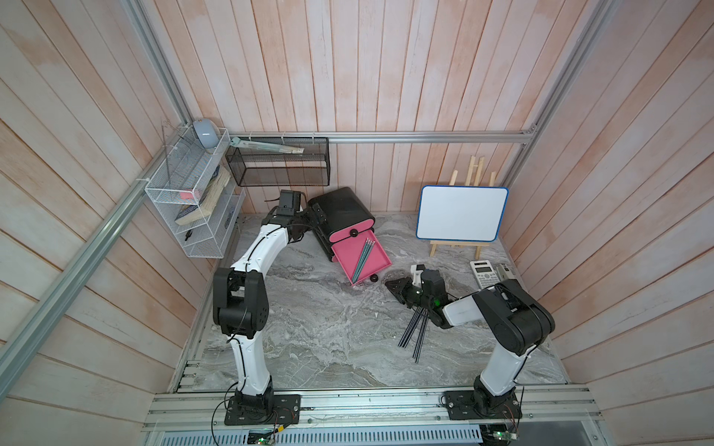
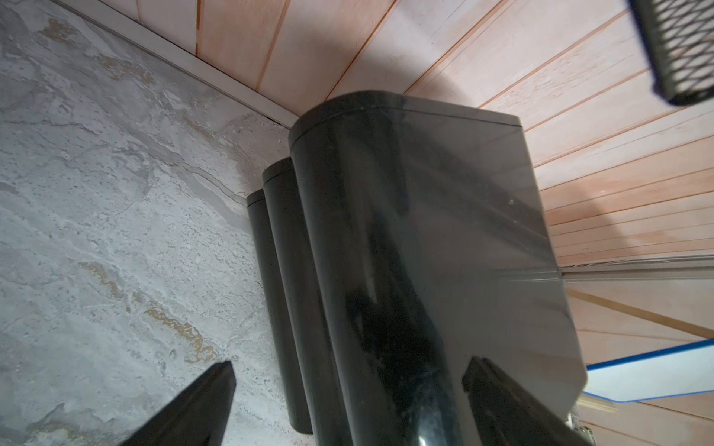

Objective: Please place the pencils in the drawer according to their color
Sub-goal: Close the drawer in the storage box.

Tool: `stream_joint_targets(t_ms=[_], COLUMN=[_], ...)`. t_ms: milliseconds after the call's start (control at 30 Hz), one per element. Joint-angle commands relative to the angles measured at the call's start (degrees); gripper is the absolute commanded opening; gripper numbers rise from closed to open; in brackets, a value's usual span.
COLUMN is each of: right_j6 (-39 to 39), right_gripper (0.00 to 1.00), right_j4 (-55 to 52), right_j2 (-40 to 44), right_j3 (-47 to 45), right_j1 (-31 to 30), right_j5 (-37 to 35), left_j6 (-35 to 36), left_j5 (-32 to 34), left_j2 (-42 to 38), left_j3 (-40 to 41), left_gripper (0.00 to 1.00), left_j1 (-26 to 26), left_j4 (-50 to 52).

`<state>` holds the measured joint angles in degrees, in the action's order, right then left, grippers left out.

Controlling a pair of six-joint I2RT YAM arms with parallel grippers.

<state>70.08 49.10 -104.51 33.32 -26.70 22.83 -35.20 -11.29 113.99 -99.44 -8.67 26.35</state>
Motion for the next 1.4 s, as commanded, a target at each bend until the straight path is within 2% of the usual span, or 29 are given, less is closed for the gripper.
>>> stream_joint_targets(t_ms=[0, 200, 433, 1000, 1367], right_j6=[0.4, 1.3, 3.4, 6.2, 6.3], right_gripper=[0.21, 0.19, 0.15, 0.10, 0.10], right_j4=[1.6, 1.9, 3.9, 5.6, 3.1], right_j2=[-2.6, -7.0, -10.0, -7.8, -10.4], right_j3=[2.8, 7.2, 11.4, 16.0, 22.4], right_j1=[0.0, -0.3, -0.9, -1.2, -1.2], right_j5=[0.7, 1.5, 2.5, 3.1, 3.6], left_j6=[0.9, 0.9, 1.7, 2.1, 2.0], left_j5=[0.5, -0.3, -0.7, -1.7, -1.9], left_j2=[2.2, 4.7, 5.4, 3.5, 3.0], left_j3=[-2.9, -4.6, -2.7, 2.9, 4.8], left_gripper=[1.00, 1.00, 0.99, 1.00, 1.00], left_j1=[0.2, 0.1, -0.8, -2.2, -2.8], left_j4=[0.9, 1.8, 1.6, -0.9, -1.7])
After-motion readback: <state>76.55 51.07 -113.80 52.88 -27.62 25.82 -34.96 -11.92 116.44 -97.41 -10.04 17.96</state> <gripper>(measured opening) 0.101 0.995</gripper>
